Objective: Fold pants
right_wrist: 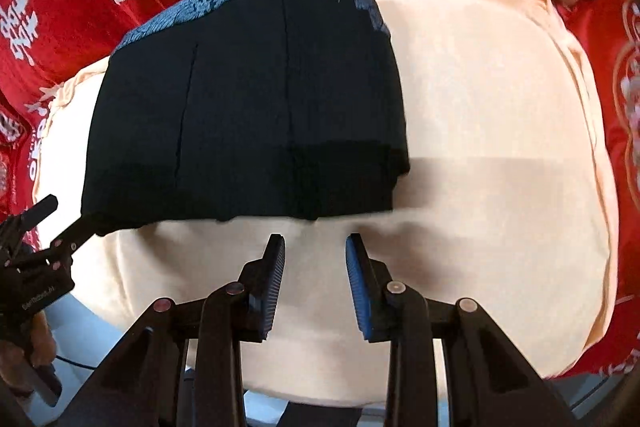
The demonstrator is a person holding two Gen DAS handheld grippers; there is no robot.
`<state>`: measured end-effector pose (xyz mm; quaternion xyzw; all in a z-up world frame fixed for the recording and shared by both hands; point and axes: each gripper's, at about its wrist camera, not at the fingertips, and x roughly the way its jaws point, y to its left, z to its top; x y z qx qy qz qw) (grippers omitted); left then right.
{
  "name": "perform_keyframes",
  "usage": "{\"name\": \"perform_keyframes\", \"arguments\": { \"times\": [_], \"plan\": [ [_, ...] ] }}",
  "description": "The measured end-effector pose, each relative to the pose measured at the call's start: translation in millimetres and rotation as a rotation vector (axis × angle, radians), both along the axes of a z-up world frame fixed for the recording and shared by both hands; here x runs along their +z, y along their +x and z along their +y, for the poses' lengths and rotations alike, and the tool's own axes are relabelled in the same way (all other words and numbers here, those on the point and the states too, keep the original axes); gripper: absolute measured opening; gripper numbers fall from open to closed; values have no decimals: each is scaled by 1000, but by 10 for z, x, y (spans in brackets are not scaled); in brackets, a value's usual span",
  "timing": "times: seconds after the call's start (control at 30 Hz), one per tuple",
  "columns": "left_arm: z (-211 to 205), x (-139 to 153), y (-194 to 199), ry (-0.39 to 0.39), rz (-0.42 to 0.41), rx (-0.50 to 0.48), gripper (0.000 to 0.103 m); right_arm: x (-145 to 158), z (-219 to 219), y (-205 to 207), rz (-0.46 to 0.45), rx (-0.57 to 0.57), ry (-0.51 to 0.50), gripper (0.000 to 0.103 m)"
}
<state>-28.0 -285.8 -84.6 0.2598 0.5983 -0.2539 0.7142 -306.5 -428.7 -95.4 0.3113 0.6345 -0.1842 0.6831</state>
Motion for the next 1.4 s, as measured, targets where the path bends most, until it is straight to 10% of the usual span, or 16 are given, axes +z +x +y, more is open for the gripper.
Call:
{"name": "perform_keyframes", "arguments": {
  "times": [0.27, 0.4, 0.73, 1.4],
  "plan": [
    [114, -52, 125, 1, 61, 12, 94, 0, 292, 16, -2, -35, 30, 56],
    [203, -45, 168, 3, 78, 20, 94, 13, 447, 49, 1, -39, 24, 84],
    [438, -19, 359, -20, 102, 31, 94, 84, 715, 149, 38, -8, -1, 85],
    [276, -122, 915, -136, 262, 148, 94, 306, -215, 38, -38, -111, -63, 85]
  ]
}}
